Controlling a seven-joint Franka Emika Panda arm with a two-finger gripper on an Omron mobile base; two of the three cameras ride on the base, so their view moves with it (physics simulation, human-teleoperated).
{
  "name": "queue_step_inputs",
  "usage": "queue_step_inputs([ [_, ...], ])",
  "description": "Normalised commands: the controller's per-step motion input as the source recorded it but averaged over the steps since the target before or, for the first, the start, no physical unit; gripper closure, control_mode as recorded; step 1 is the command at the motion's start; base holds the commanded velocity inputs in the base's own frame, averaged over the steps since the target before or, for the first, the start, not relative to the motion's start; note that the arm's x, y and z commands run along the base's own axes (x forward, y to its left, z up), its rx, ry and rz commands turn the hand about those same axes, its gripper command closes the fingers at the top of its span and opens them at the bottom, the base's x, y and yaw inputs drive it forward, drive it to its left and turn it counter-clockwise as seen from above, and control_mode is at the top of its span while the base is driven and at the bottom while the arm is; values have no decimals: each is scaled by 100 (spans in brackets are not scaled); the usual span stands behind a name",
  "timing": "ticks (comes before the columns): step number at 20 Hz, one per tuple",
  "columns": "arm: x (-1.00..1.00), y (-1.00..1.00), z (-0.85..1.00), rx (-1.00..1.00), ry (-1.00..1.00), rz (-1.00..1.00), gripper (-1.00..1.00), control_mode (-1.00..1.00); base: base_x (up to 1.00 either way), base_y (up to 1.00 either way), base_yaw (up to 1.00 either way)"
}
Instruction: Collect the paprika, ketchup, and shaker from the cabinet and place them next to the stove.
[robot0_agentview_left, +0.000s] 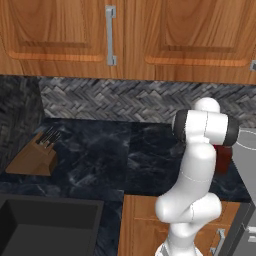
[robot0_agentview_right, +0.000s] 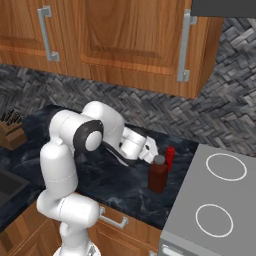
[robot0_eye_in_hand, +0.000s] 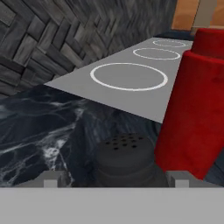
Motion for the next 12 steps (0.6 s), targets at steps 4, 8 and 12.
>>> queue_step_inputs([
  [4, -5, 18, -27, 0, -12, 0, -100, -100, 0, 0, 0],
  [8, -13, 26, -28, 0, -11, 0, -100, -100, 0, 0, 0],
  [12, -20, 25, -26, 0, -12, 0, -100, -100, 0, 0, 0],
])
